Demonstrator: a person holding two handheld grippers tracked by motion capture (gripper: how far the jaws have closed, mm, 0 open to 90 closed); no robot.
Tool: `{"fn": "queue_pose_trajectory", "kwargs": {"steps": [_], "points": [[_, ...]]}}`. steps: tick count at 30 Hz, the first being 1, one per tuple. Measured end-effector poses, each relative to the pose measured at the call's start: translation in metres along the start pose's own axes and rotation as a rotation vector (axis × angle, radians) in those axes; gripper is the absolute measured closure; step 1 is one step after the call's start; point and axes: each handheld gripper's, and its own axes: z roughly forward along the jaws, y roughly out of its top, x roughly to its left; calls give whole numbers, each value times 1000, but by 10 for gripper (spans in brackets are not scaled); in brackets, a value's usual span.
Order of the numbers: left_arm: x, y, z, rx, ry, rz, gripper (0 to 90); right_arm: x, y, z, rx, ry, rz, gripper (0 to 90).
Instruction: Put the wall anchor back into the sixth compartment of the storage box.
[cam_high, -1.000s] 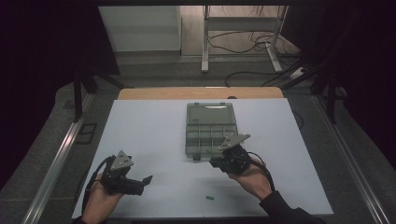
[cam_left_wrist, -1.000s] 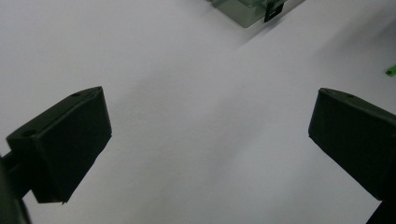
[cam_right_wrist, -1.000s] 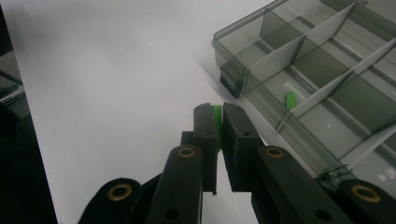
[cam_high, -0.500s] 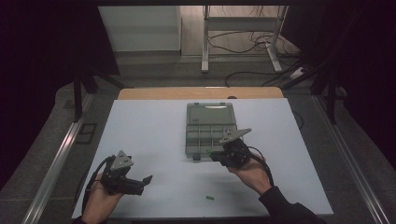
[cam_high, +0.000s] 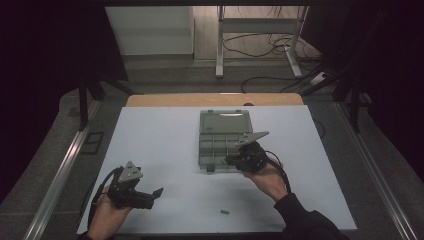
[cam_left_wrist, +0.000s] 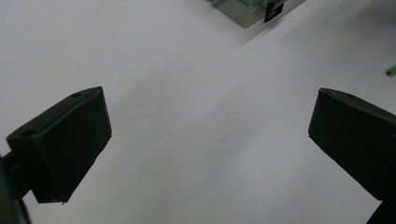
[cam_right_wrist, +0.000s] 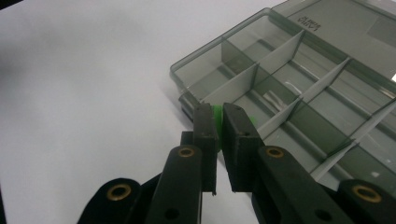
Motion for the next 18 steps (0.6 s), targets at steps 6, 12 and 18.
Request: {"fn": "queue_pose_trajectory", "kwargs": {"steps": [6, 12, 18], "points": [[0, 0, 0, 0, 0, -1, 0, -4, 4, 7, 3, -13, 3, 841], [0, 0, 0, 0, 0, -1, 0, -7, 7, 12, 5, -24, 5, 841], [0, 0, 0, -1, -1, -1, 0, -11, 10, 18, 11, -33, 9, 841]]}}
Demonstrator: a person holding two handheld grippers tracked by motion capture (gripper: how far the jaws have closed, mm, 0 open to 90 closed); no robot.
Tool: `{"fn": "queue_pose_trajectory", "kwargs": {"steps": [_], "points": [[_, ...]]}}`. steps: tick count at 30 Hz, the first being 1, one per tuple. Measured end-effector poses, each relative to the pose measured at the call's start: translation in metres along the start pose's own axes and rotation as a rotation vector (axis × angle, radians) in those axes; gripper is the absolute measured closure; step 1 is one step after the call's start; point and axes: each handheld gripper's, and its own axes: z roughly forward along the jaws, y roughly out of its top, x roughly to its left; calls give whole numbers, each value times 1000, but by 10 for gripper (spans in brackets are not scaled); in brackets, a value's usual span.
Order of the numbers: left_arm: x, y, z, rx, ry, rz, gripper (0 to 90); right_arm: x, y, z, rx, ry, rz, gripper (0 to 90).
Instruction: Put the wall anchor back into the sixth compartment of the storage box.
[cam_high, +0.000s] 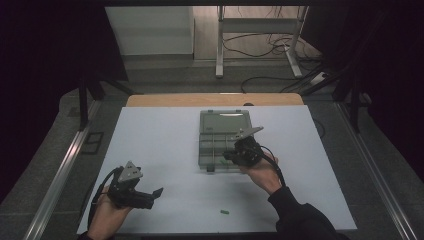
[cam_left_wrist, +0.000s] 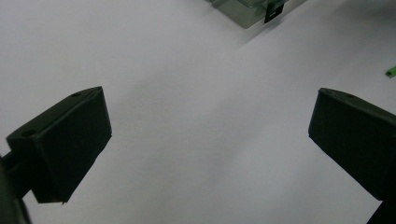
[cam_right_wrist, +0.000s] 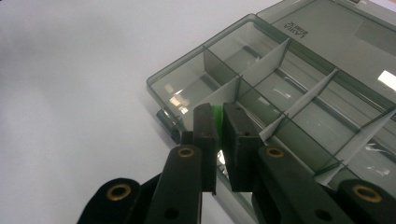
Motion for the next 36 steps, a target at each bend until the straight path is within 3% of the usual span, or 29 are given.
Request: {"fn": "queue_pose_trajectory", "kwargs": {"steps": [28, 36], "points": [[-1, 0, 1, 4, -8, 7, 0, -7, 1, 36, 60, -23, 13, 823], [-1, 0, 1, 5, -10, 9, 0, -6, 1, 34, 55, -22, 14, 816]]}}
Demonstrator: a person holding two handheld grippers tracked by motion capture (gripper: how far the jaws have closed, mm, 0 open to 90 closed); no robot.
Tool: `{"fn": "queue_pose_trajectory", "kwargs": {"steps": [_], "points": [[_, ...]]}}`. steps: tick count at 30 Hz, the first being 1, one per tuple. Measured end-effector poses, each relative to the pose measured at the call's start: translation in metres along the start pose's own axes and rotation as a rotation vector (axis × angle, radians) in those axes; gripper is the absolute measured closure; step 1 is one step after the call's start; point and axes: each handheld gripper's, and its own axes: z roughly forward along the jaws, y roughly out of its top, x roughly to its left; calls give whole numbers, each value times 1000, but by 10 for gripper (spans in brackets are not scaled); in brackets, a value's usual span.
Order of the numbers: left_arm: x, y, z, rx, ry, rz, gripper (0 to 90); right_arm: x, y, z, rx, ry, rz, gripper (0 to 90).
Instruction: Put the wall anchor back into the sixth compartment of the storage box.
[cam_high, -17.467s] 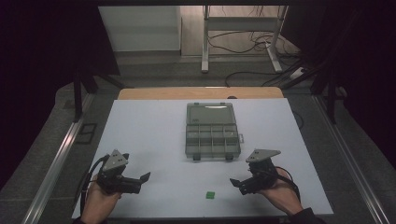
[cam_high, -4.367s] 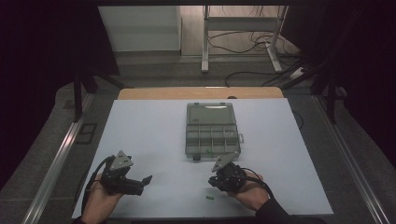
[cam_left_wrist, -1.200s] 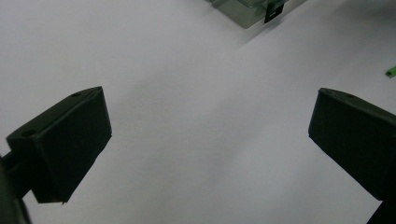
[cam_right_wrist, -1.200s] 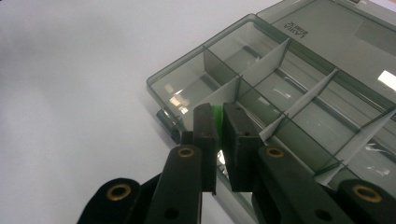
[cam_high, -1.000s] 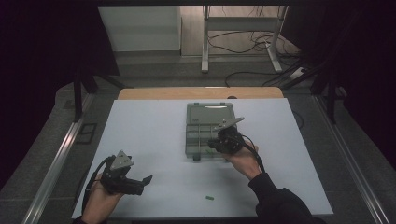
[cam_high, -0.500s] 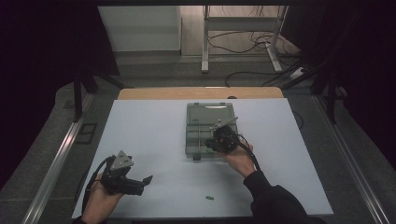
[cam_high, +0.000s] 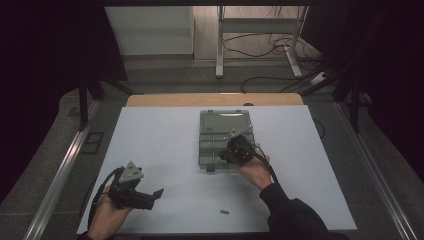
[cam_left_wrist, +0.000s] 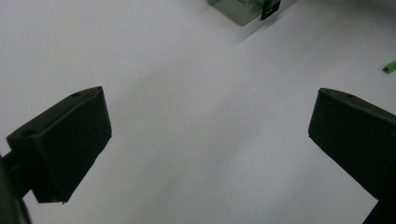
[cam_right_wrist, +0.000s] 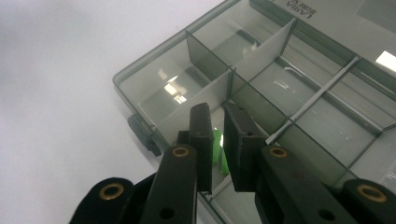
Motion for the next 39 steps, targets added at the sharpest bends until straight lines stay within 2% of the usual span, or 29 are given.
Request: {"fn": "queue_pose_trajectory", "kwargs": {"steps": [13, 26, 39], "points": [[-1, 0, 1, 9, -3, 11, 0, 14, 1, -16, -9, 0, -60, 743], [-1, 0, 0, 6, 0, 7, 0, 26, -1, -33, -32, 18, -78, 630], [0, 0, 0, 5, 4, 1, 0, 39, -6, -44, -31, 33, -108, 543]]}}
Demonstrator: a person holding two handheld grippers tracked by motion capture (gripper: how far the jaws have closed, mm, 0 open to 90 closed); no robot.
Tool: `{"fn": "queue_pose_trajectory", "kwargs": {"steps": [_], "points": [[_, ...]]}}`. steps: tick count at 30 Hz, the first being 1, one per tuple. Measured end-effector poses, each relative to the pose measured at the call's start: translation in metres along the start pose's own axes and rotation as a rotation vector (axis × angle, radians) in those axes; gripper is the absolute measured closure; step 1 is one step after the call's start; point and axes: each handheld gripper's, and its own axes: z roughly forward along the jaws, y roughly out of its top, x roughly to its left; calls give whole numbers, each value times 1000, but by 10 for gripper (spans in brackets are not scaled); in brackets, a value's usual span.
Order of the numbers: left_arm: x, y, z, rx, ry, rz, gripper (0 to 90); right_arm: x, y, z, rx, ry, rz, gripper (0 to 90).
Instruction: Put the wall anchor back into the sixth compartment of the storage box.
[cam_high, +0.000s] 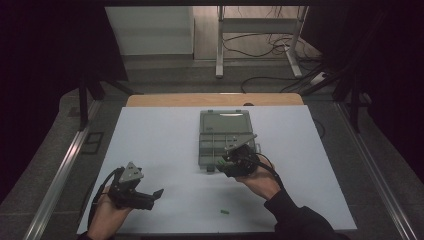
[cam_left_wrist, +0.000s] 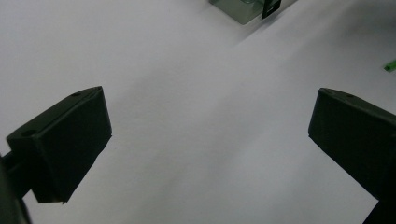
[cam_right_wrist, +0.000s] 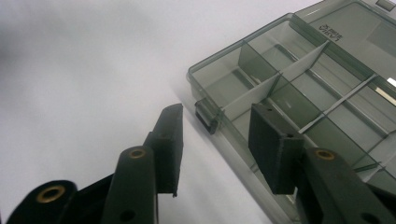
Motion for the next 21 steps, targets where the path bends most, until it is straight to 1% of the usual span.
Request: {"fn": "queue_pose_trajectory", "kwargs": {"steps": [10, 18, 21], "points": [[0, 0, 0, 3, -2, 0, 0, 8, -6, -7, 4, 4, -10, 459], [0, 0, 0, 2, -2, -1, 0, 17, -9, -12, 0, 10, -39, 381], [0, 0, 0, 2, -2, 0, 0, 20, -10, -15, 0, 13, -38, 355]]}}
